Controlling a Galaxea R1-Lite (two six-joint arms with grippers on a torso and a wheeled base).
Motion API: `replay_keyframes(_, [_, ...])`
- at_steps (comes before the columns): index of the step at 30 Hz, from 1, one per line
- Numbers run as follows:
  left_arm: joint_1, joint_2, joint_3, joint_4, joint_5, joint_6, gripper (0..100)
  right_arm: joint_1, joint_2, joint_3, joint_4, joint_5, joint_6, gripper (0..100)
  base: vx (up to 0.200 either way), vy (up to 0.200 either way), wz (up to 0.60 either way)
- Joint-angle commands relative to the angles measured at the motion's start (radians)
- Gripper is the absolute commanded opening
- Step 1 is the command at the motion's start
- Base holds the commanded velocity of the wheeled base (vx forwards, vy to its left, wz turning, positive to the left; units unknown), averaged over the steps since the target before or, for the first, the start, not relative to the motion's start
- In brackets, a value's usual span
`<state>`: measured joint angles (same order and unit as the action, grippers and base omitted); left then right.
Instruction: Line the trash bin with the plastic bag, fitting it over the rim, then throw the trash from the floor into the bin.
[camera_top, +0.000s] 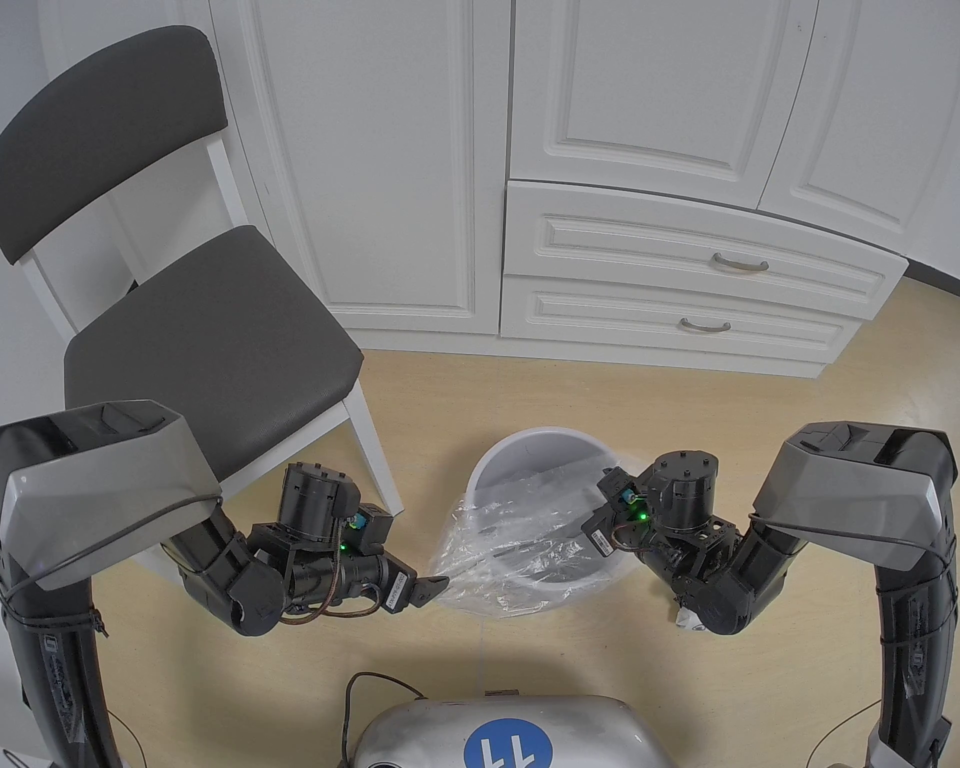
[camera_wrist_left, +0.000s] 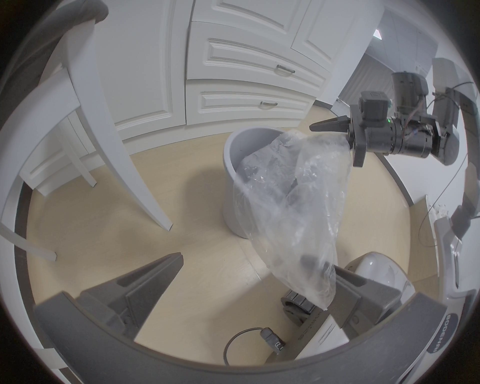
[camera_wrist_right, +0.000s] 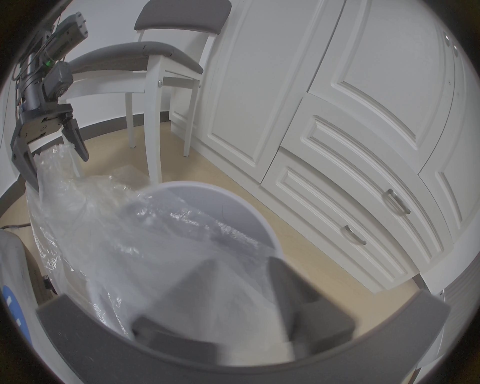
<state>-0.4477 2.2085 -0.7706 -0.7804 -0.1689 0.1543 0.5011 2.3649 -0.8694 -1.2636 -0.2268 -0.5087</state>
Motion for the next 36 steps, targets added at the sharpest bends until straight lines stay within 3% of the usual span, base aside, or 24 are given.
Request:
replay_keyframes(1, [0.000, -0.030, 0.027, 0.000, -0.001, 0.034, 100, 0.001, -0.049, 0.010, -0.003, 0.000, 0.022, 0, 0.000, 0.000, 0.00])
replay_keyframes(8, [-0.009, -0.101, 0.097, -0.034, -0.011, 0.093, 100, 0.014, -0.010, -0.042, -0.019, -0.012, 0.197, 0, 0.000, 0.000, 0.00])
replay_keyframes(10, [-0.014, -0.136, 0.123, -0.074, -0.043, 0.093, 100, 0.014, 0.043, -0.086, -0.085, -0.028, 0.269, 0, 0.000, 0.000, 0.00])
replay_keyframes(18, [-0.055, -0.185, 0.191, -0.177, -0.096, 0.087, 100, 0.042, 0.163, -0.284, -0.135, -0.082, 0.389, 0, 0.000, 0.000, 0.00])
replay_keyframes(26, [-0.069, -0.185, 0.212, -0.246, -0.093, 0.085, 100, 0.070, 0.269, -0.468, -0.157, -0.088, 0.450, 0, 0.000, 0.000, 0.00])
replay_keyframes(30, [-0.071, -0.184, 0.211, -0.246, -0.092, 0.085, 100, 0.065, 0.396, -0.724, -0.188, -0.178, 0.463, 0, 0.000, 0.000, 0.00])
replay_keyframes(36, [-0.078, -0.178, 0.206, -0.258, -0.087, 0.084, 100, 0.074, 0.493, -0.899, -0.192, -0.181, 0.472, 0, 0.000, 0.000, 0.00])
